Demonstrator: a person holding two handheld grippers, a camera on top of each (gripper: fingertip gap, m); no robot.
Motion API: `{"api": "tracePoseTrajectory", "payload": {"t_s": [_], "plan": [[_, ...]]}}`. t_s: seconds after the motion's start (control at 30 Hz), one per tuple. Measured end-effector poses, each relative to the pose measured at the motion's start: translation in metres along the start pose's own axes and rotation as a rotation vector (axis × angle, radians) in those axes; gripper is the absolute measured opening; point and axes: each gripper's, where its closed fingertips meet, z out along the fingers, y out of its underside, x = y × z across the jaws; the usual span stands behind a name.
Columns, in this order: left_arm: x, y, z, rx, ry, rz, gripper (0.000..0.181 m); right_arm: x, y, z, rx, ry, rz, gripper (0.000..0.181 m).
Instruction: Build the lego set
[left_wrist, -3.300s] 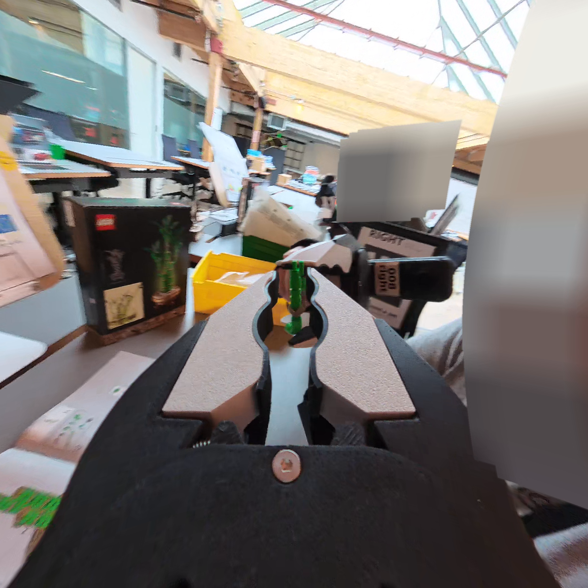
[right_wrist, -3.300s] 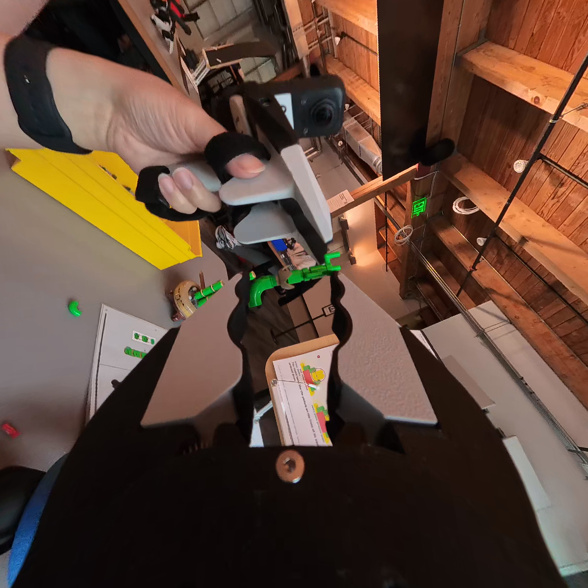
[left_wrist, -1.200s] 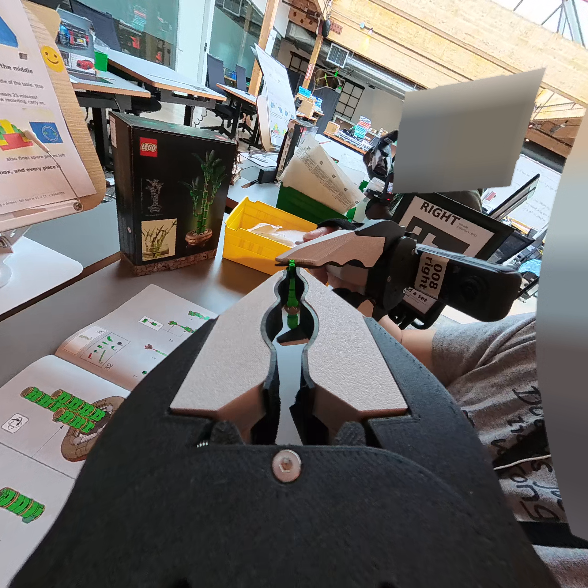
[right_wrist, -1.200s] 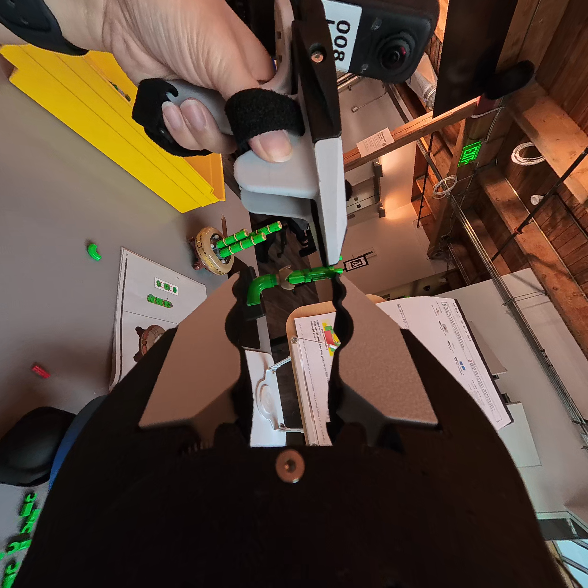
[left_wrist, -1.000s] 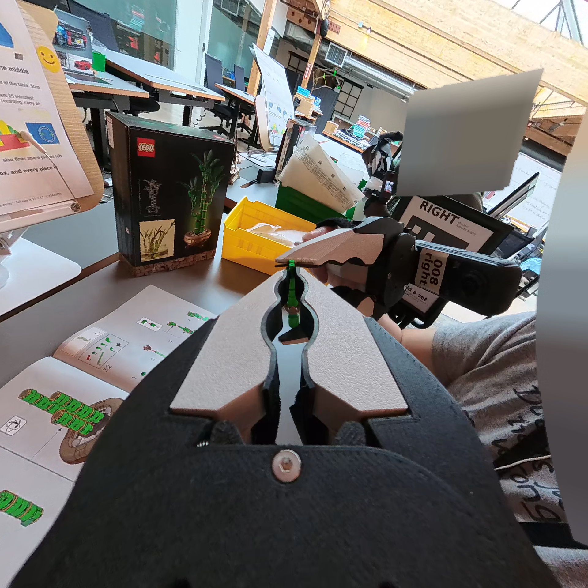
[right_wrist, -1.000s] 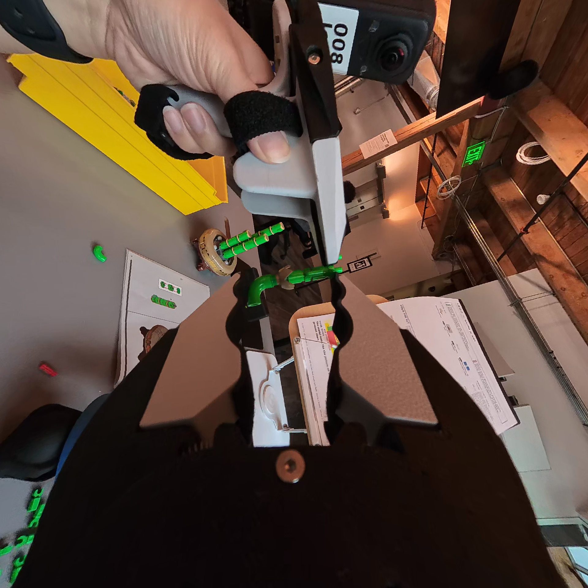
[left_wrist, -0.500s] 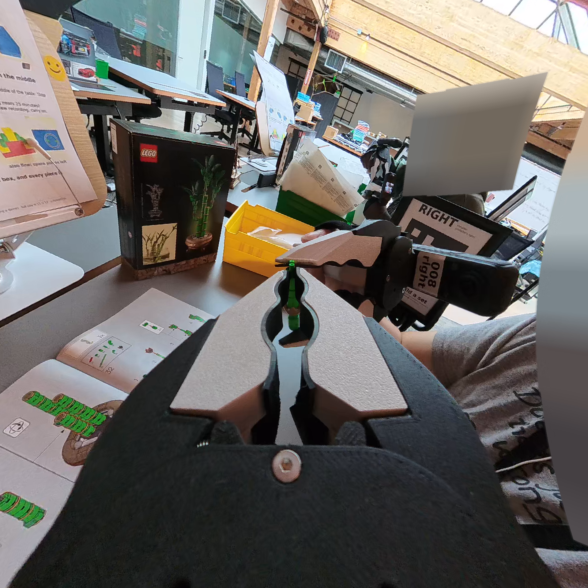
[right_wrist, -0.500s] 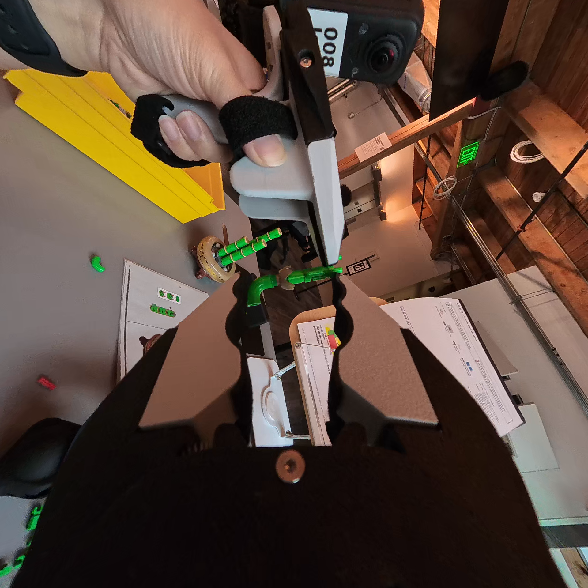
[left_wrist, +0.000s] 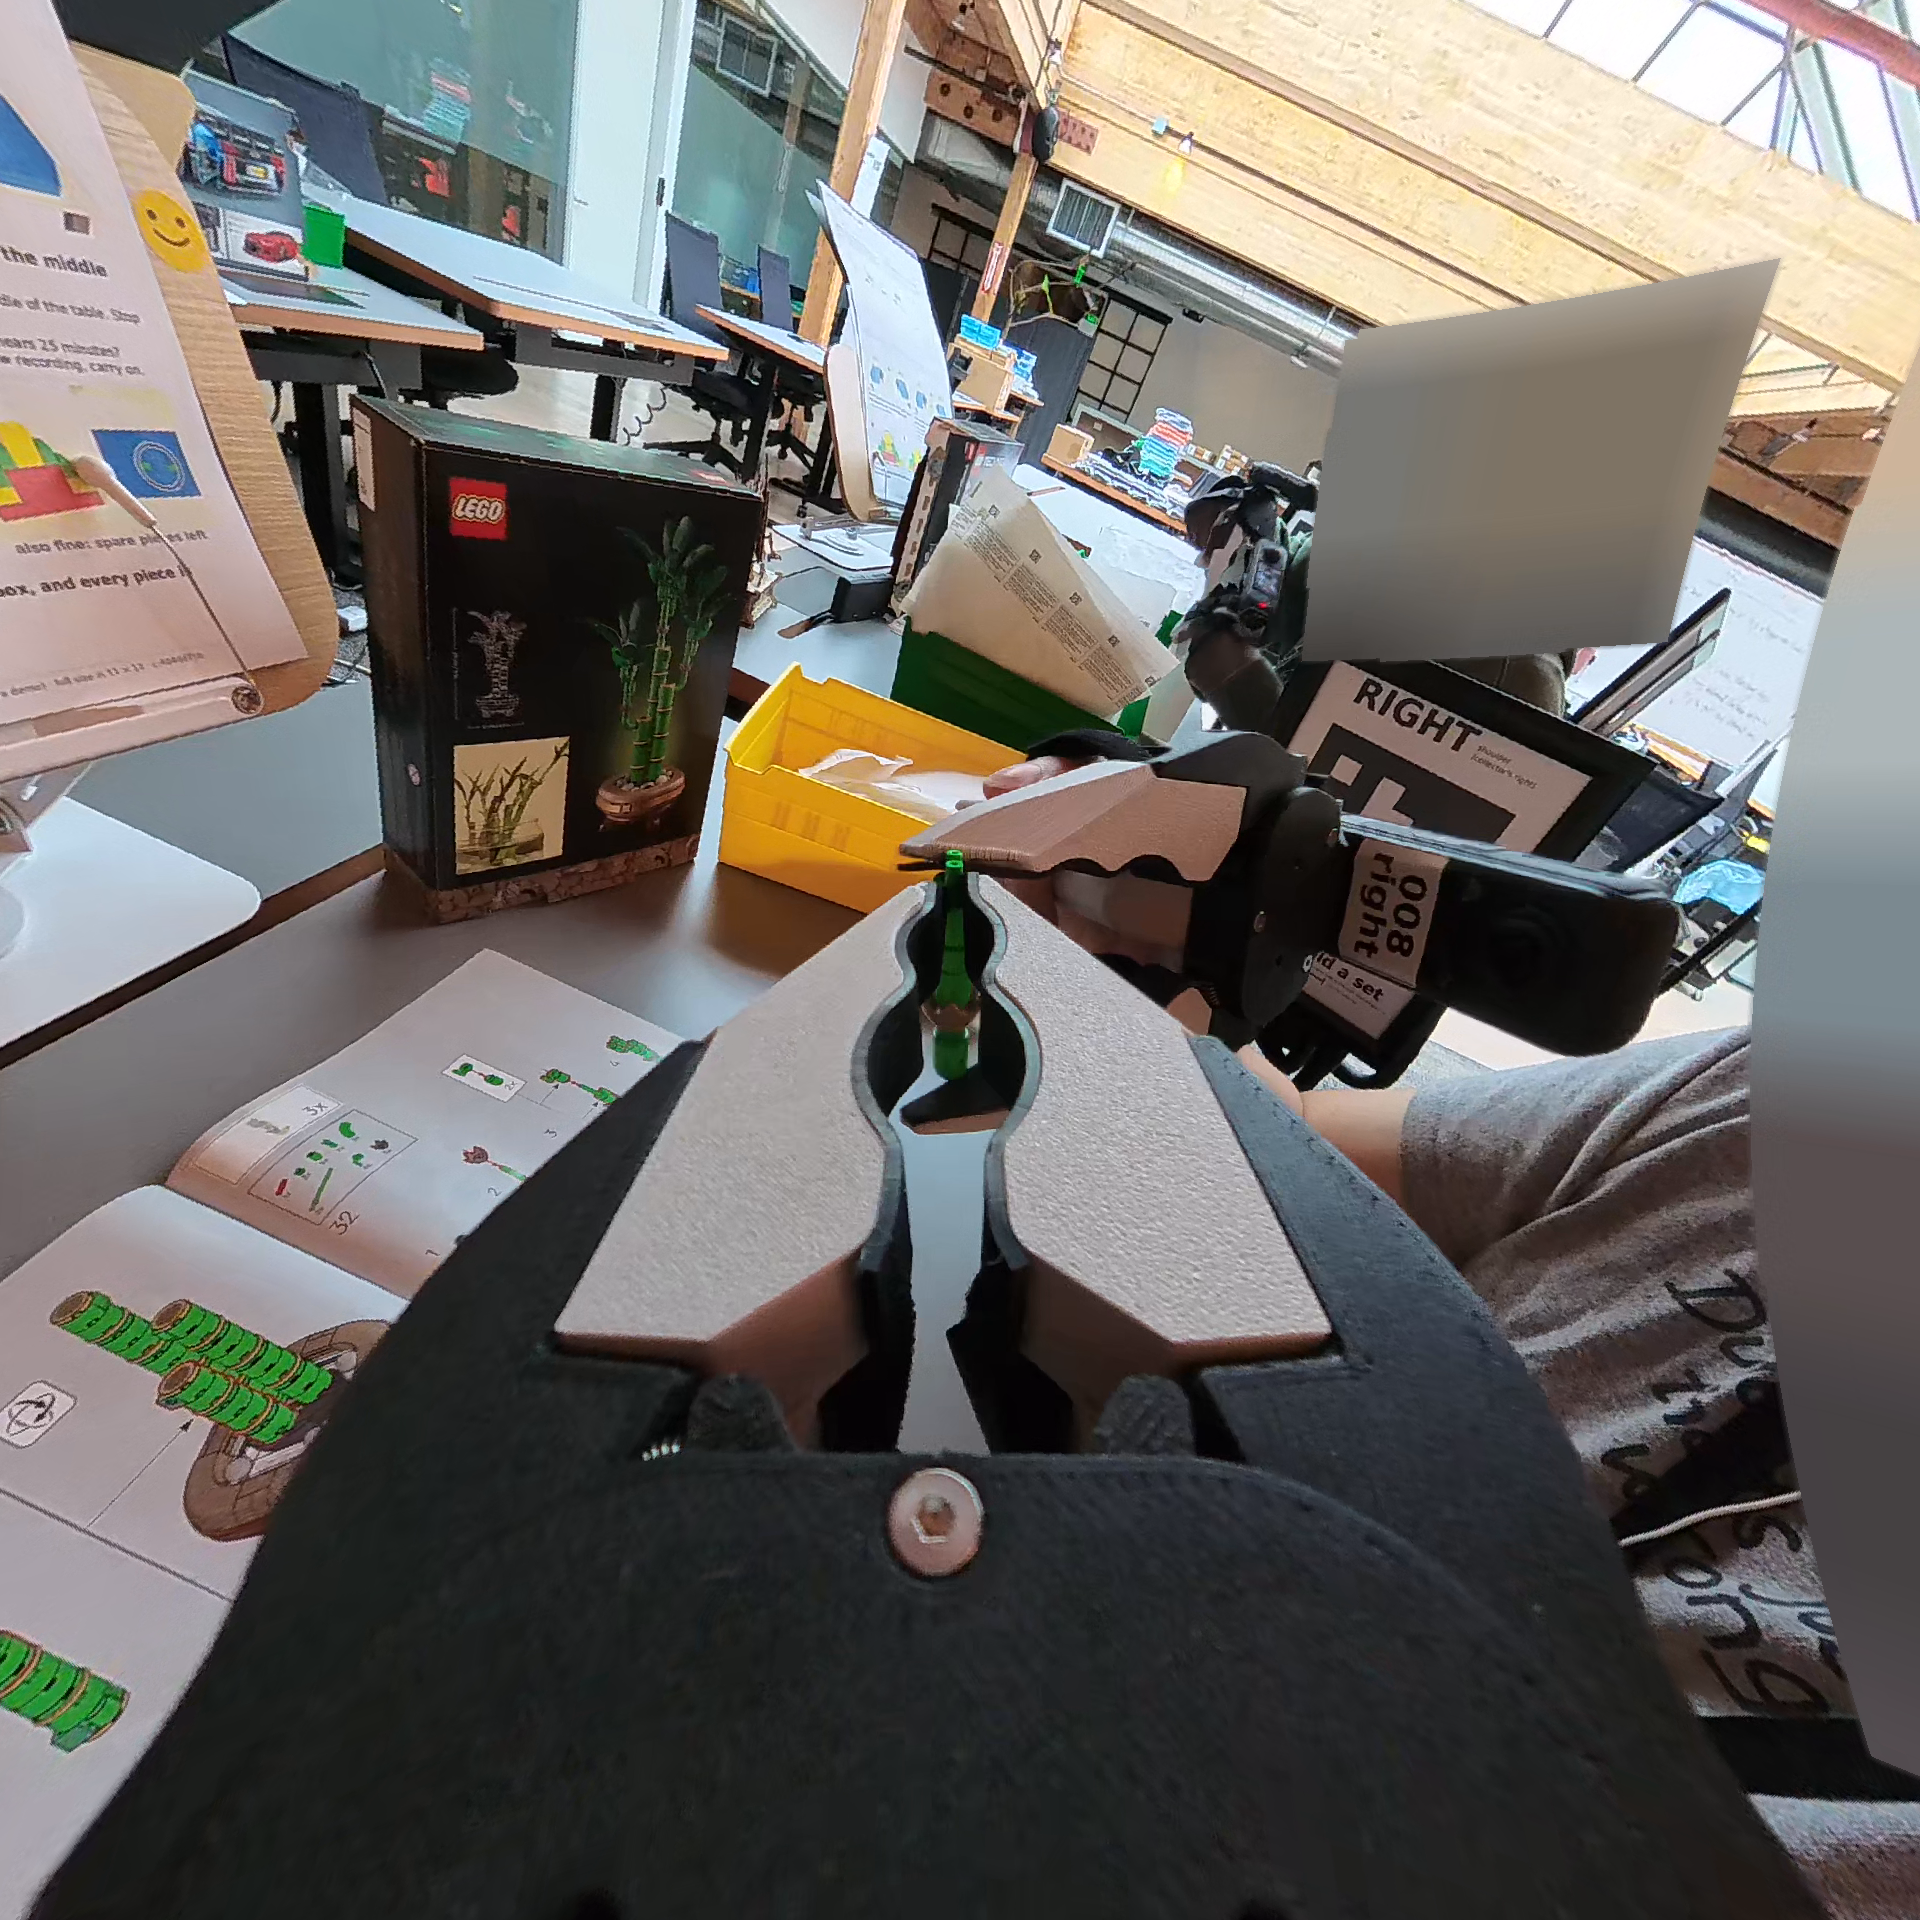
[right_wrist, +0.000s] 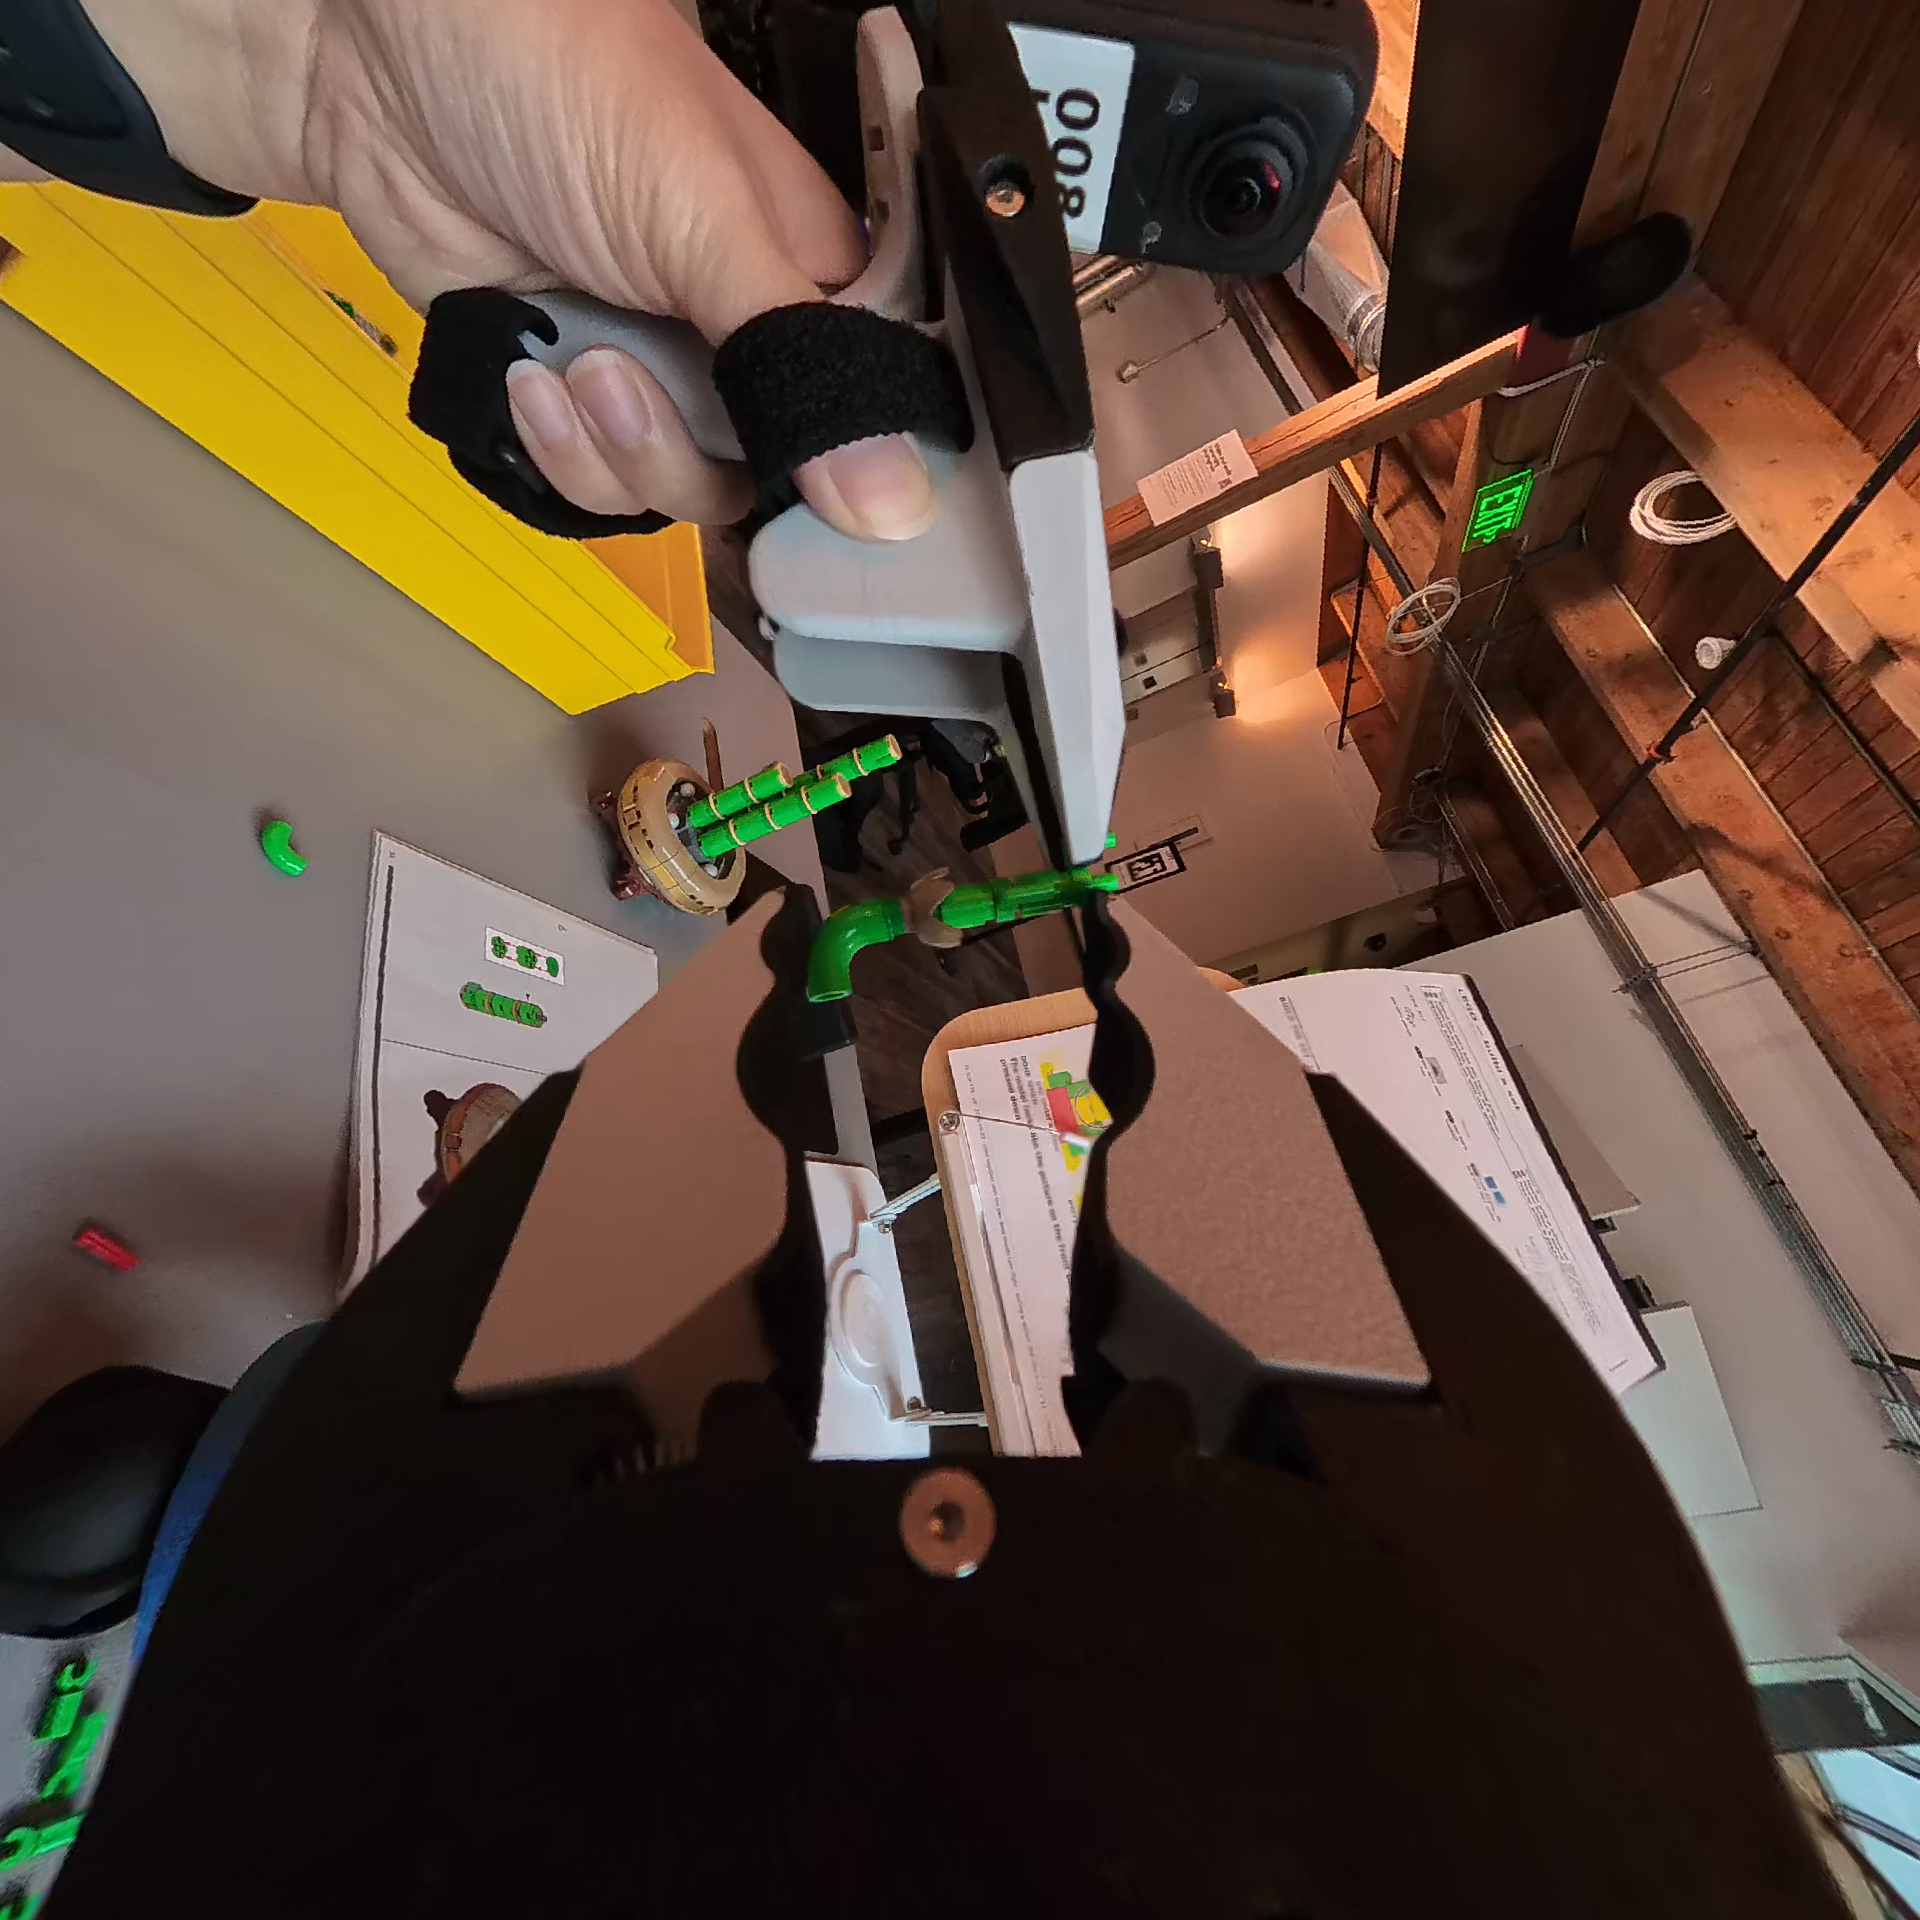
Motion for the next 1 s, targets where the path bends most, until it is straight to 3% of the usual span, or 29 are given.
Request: {"api": "tracePoseTrajectory", "payload": {"t_s": [0.33,0.43,1.0], "plan": [[0.0018,-0.0041,-0.0018,0.025,0.029,-0.014,0.000,0.0028,-0.0019,0.0002,0.011,0.012,0.020,0.050],[0.0001,-0.0097,-0.0042,0.062,0.023,-0.021,0.009,0.0068,0.0012,-0.0009,0.000,0.028,0.022,0.050],[-0.0009,-0.0070,0.0022,0.048,-0.011,0.059,0.000,0.0050,0.0021,0.0007,-0.001,0.018,0.032,0.050]]}}
